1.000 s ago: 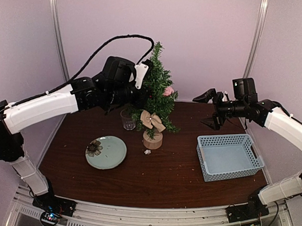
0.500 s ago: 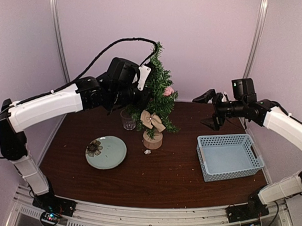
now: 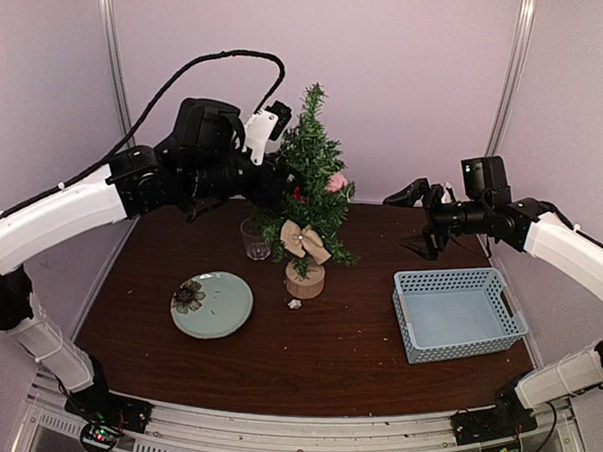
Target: Decorate the small christmas tree
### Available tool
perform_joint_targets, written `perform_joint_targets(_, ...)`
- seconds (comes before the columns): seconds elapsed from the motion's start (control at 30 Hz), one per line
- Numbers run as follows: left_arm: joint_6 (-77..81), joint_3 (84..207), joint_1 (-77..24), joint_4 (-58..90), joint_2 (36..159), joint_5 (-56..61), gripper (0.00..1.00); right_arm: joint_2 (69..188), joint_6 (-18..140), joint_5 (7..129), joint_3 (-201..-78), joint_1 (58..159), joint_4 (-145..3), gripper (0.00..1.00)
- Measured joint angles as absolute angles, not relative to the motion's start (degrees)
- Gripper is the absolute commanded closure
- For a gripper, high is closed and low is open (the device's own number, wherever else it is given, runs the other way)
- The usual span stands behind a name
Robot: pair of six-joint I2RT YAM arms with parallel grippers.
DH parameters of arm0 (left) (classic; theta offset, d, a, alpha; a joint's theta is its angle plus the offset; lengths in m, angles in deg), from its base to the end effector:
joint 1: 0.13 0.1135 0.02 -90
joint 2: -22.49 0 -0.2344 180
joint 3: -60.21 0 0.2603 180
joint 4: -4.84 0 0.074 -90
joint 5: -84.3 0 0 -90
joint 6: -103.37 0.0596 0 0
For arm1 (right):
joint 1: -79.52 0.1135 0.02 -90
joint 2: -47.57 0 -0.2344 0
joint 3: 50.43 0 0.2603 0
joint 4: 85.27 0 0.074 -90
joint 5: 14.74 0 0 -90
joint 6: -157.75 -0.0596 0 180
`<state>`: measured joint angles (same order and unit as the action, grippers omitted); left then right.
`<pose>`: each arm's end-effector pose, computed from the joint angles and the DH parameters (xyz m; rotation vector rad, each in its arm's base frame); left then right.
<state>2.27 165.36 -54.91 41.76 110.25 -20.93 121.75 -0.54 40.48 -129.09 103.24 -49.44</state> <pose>0.2338 -0.3040 0.3816 0.5475 1.8549 -0.5235 0.2798 0.1601 0.2954 0.5211 2.3884 1.4967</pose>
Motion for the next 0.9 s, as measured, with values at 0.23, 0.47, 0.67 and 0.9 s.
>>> perform_joint_targets(0.23,2.27,162.17,-54.91,40.36,105.09,-17.37,0.3,121.75,2.19,40.46,-130.01,102.98,-49.68,0.01)
perform_joint_targets(0.47,0.5,161.06,-54.91,38.11,100.85,-14.04,0.21,121.75,6.41,40.43,-130.82,101.06,-50.12,0.01)
perform_joint_targets(0.67,-4.87,161.19,-49.52,41.17,98.87,-11.73,0.02,121.7,14.84,40.5,-136.17,97.06,-47.17,0.01)
perform_joint_targets(0.9,-12.02,159.31,-34.13,50.0,95.96,-7.35,0.03,118.73,26.36,40.83,-138.4,91.55,-41.86,0.01)
